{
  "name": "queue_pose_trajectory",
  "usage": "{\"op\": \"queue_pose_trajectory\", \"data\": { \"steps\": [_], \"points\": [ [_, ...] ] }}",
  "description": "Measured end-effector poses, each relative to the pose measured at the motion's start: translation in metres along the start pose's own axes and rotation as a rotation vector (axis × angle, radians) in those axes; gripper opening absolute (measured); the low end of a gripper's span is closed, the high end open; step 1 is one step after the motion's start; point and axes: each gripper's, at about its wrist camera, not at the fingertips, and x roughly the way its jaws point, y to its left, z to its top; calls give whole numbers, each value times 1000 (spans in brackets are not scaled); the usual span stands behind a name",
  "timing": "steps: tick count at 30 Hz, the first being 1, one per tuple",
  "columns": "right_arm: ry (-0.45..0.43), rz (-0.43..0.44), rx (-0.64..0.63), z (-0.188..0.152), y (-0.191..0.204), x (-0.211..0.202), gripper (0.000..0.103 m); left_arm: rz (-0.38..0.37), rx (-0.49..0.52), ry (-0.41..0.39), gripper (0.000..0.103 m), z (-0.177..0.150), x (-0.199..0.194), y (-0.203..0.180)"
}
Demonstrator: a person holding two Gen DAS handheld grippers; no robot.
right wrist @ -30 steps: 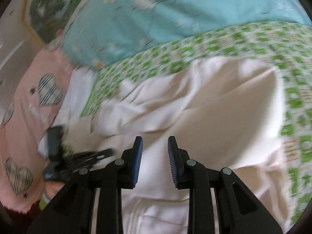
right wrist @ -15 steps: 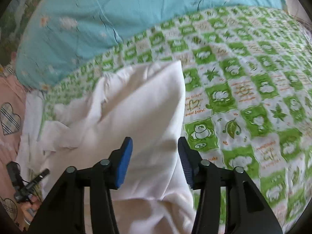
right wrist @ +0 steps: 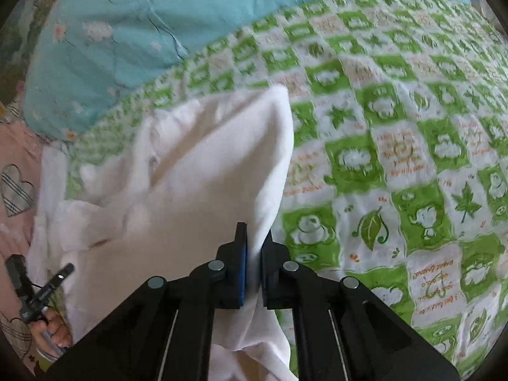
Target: Fold large clothes
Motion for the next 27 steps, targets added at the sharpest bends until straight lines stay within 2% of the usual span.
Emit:
{"op": "queue_pose_trajectory", "data": {
  "steps": [2,4,5,6,7,8,9,10,12,13,14,16,18,20,22,24,27],
  "points": [
    [10,-37,9,-3,-3,1,12,-5,-12,8,4,0,1,5],
    [-81,-160,-23,-5,9,-25,18,-10,-13,12,4,0,2,7],
    [-134,-185,-42,-9,16,-38,18,-8,-11,14,4,-1,2,7],
    [-175,-131,-78,-15,30,-51,18,-1,-7,16,4,-1,3,6],
    [-164,-65,-112,-19,41,-54,19,5,-8,18,4,-2,4,6],
    [-119,4,-160,-26,54,-49,19,7,-11,17,5,-3,3,6],
    [-83,18,-181,-30,59,-43,19,8,-16,17,5,-3,2,7],
    [-32,-6,-207,-37,62,-31,19,8,-21,16,6,-5,1,8],
    [34,-117,-205,-44,50,-10,15,13,-36,12,7,-10,-9,16],
    [27,-118,-164,-45,39,-9,14,23,-46,11,7,-13,-17,24],
    [4,-81,-99,-45,30,-17,15,30,-57,5,7,-16,-25,32],
    [-22,-61,-43,-44,26,-31,19,49,-90,-16,7,-19,-40,50],
    [-68,-16,-66,-48,36,-49,23,68,-149,-52,8,-19,-61,76],
    [-80,29,-96,-54,48,-58,33,111,-225,-105,16,-16,-83,108],
    [-78,77,-119,-60,64,-60,36,188,-253,-140,43,-8,-95,129],
    [-58,111,-135,-67,76,-58,36,282,-286,-169,49,5,-104,154],
    [-20,153,-149,-76,95,-51,36,355,-311,-164,58,30,-100,185]
  ]
}}
